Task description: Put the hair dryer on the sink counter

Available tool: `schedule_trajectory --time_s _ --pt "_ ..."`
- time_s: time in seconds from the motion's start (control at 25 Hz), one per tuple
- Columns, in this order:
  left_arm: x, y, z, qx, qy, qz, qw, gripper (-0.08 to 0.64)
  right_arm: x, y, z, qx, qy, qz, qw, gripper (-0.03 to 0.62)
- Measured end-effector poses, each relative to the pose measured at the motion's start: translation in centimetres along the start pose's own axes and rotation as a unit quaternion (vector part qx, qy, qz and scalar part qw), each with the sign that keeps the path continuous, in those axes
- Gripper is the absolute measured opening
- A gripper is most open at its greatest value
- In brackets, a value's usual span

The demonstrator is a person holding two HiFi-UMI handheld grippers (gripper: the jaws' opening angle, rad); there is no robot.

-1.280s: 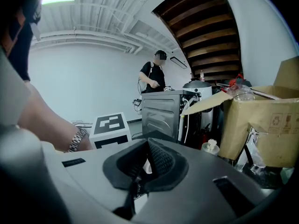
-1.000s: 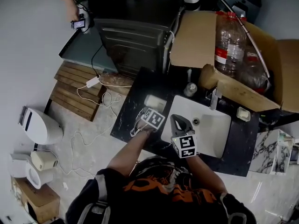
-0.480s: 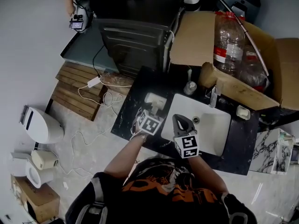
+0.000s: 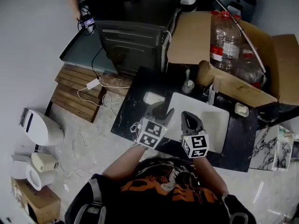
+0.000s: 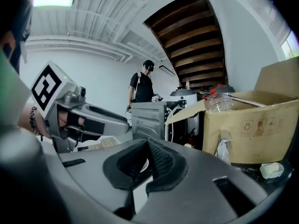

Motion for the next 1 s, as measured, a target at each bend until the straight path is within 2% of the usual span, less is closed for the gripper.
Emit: schedule_trajectory --time_s 0.08,0.2,0.6,0.84,1.0 --pt "0.7 -0.6 -1.8 -0.007 -0.031 0.002 0.9995 0.121 0.6 -0.3 -1.2 -0.007 -0.017 0.008 1.0 0.014" --pt "1.7 -1.2 -3.8 -0.011 -0.069 0.008 0.9975 0.059 1.5 -0.1 -3.1 -0.01 -0.041 0.012 0.999 0.014" --pt "5.0 -1.7 -8.4 -0.005 -0.172 0.02 0.9849 0.029 4.6 4.0 -8.5 0.023 -0.109 -0.029 0.993 0.014" --pt "7.6 -1.1 -11.7 -0.001 -0.262 -0.002 0.9652 0.023 6.6 5.5 -12.0 0.053 -0.16 -0.031 0.985 0.014" --pt "8.4 -1.3 -12.6 -0.003 -0.268 0.003 0.9633 0.023 7.4 6.1 -13.4 0.06 -0.187 -0.029 0.98 0.014"
Point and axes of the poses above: the fingertips, and each gripper's own axes: x backward along the fingers, y to its left, z out of its underside, the point moved 8 cm from there along x, backward along the fingers, and after that the axes turned 13 degrees about -x, right-handed, at the moved point
